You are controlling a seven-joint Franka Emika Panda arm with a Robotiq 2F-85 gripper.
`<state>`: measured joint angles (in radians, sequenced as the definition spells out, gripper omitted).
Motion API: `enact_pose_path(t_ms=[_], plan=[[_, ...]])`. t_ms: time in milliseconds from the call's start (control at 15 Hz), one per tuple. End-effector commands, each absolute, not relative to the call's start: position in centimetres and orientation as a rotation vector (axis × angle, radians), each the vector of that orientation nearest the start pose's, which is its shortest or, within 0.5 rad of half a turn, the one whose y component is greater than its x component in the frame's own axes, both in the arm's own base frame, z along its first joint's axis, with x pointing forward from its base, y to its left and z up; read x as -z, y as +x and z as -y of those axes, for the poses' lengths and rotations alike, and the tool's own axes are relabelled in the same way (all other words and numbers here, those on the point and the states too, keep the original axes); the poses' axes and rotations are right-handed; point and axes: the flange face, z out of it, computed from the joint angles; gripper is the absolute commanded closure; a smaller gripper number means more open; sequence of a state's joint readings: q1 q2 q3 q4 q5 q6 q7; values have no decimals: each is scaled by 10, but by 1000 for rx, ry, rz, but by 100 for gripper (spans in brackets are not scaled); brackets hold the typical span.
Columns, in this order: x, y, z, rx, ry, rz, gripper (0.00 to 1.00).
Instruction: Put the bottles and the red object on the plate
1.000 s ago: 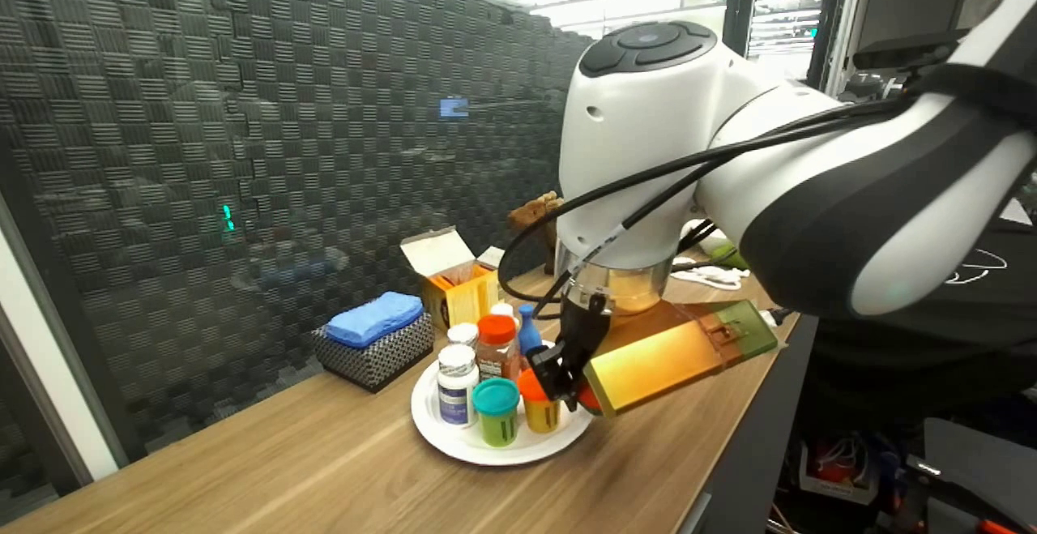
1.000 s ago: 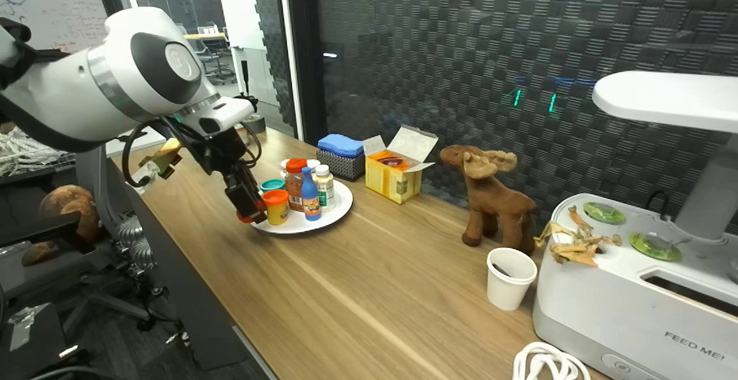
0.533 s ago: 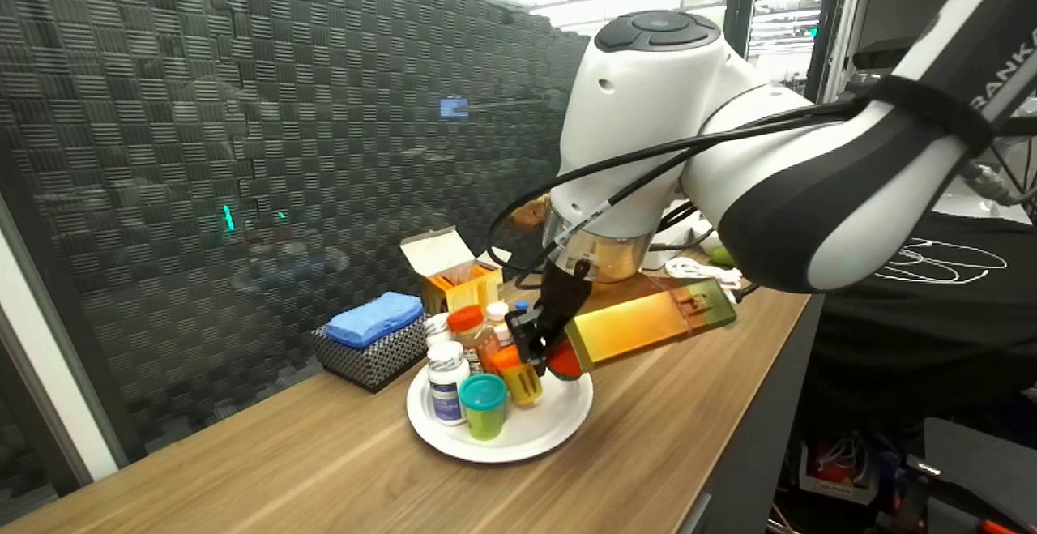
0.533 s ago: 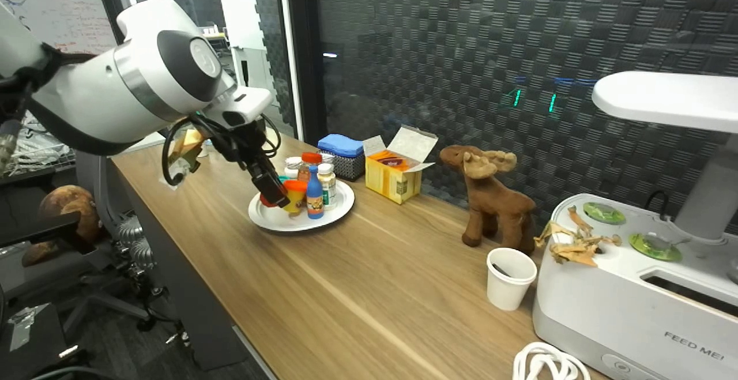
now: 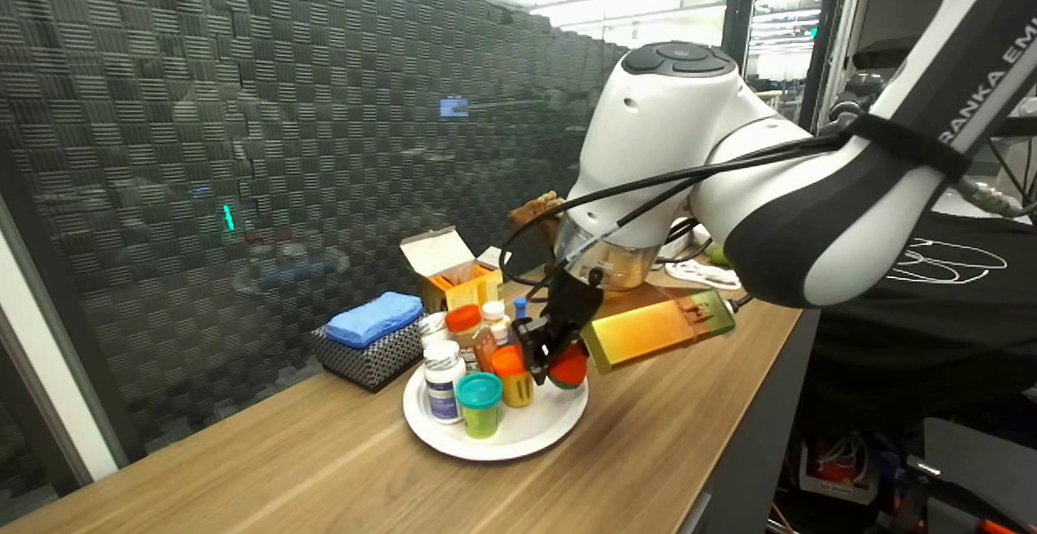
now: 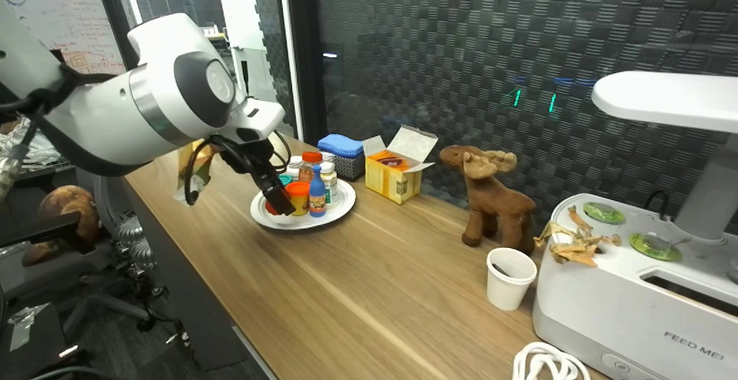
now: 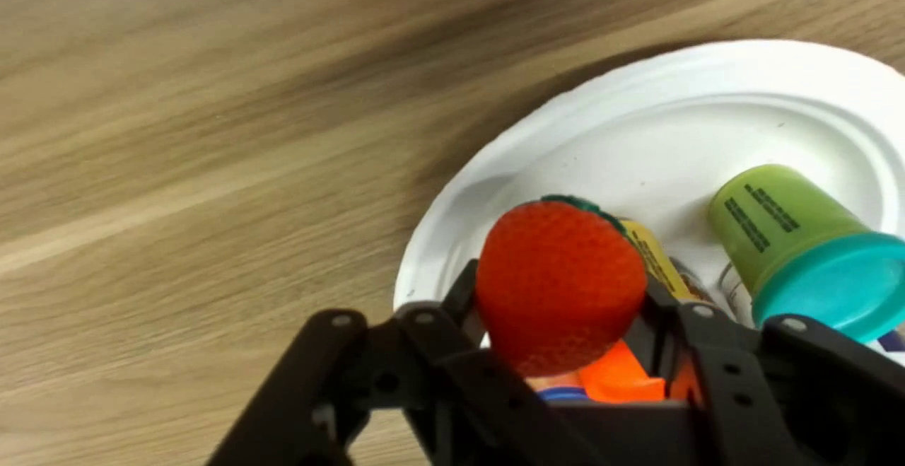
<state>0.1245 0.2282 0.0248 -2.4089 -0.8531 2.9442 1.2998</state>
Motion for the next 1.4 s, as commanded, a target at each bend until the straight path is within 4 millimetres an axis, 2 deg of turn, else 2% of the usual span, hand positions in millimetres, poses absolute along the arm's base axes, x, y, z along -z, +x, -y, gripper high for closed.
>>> enact_pose_path(t_ms=[0,133,200,267,400,600,867,1067,1200,1333], plan=[[-235,487,-136,582,-3010,-440,77],[-235,482,-144,568,-3007,-414,77],[-237,482,-146,578,-3005,-413,66],[-239,482,-148,582,-3001,-416,27],[-242,481,-149,589,-2992,-416,25],[-247,481,-145,609,-2985,-433,2],[-255,479,-136,619,-2964,-476,0],[-263,461,-126,585,-3000,-525,0],[-278,446,-120,542,-3071,-577,0],[-305,437,-117,490,-3160,-616,0]])
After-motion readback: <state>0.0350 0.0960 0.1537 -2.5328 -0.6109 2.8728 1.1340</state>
